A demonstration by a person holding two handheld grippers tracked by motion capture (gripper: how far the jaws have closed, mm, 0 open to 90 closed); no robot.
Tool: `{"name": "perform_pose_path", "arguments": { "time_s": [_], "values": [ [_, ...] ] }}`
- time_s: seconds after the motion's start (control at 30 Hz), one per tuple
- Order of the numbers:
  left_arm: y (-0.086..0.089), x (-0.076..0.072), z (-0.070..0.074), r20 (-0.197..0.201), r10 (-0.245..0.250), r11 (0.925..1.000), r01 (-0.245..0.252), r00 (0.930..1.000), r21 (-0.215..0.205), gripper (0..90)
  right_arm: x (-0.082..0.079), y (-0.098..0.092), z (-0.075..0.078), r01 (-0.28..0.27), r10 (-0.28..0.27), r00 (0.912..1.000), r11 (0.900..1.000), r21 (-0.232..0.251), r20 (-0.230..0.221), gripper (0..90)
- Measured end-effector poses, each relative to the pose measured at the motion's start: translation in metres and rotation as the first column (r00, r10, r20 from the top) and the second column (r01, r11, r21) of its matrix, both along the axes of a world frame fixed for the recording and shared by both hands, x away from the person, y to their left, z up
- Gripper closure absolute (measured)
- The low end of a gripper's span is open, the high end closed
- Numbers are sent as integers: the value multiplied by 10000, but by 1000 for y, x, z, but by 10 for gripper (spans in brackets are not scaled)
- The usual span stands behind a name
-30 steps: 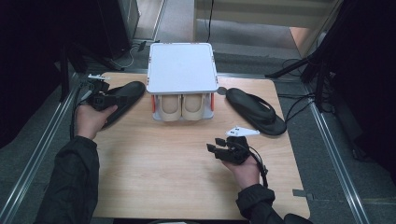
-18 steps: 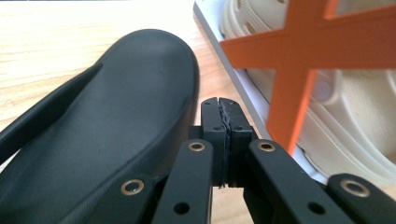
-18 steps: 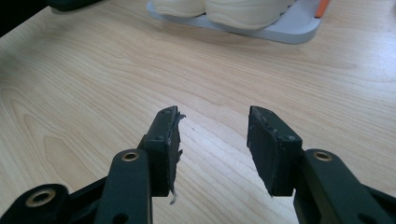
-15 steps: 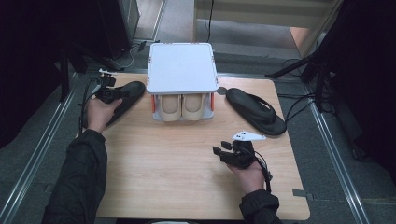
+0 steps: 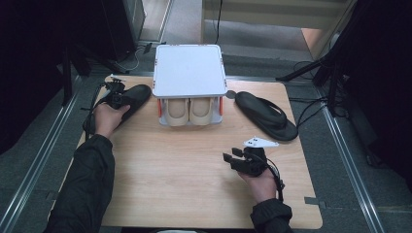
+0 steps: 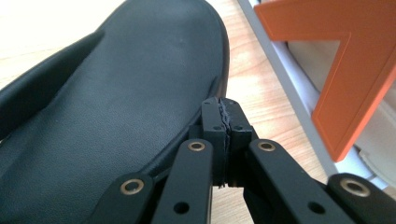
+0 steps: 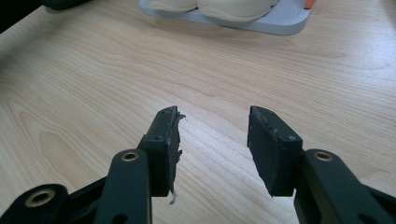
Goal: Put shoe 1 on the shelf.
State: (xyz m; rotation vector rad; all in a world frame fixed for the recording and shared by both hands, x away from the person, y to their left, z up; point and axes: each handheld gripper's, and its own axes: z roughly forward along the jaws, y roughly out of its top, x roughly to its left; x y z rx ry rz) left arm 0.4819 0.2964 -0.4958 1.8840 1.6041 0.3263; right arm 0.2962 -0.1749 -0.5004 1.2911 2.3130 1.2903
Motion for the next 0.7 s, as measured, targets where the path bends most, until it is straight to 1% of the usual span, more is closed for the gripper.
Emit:
{"name": "perform_pose_path", "arguments": {
  "time_s": [0.1,0.13,0.17,0.2,0.23,0.27,0.33,0.37,0.4,0.5,0.57,0.63,0.7],
  "values": [
    [2,1,9,375,77,10000,-78,9993,13,900,0,0,0,10,-10,10000,10000,43,-7,540],
    [4,2,10,498,225,9997,-223,9985,-30,900,-1,0,0,6,-6,10000,10000,42,-38,540],
    [6,3,9,509,391,9991,-382,9979,-187,900,-1,0,0,-11,12,10000,10000,20,-57,540],
    [9,4,7,321,391,9990,-383,9987,-249,900,-1,0,0,-19,19,10000,10000,6,-56,540],
    [11,4,5,312,429,9982,-416,9986,-422,900,-1,1,-1,-29,30,9999,10000,23,-97,540],
    [12,5,5,316,485,9978,-470,9983,-478,900,0,1,-1,-55,56,10000,10000,11,-58,540],
    [12,5,5,423,624,9979,-617,9972,-187,900,0,2,-1,-43,43,9999,10000,26,-99,540],
    [13,5,4,350,603,9981,-599,9976,-135,900,0,2,-2,-33,33,9999,10000,19,-121,540],
    [14,6,2,350,702,9972,-692,9969,-294,900,0,3,-2,-64,64,9999,10000,-2,-117,539],
    [18,7,0,272,712,9964,-698,9971,-475,900,0,4,-3,-78,78,9998,10000,-33,-155,539],
    [18,6,2,142,556,9978,-550,9984,-365,900,0,4,-3,-70,69,9998,10000,-40,-187,540],
    [17,4,2,124,547,9979,-542,9984,-367,900,1,4,-3,-95,94,9998,9999,-56,-150,540],
    [16,2,3,39,415,9986,-414,9991,-336,900,1,4,-2,-104,103,9998,9999,-42,-146,539]
  ]
}}
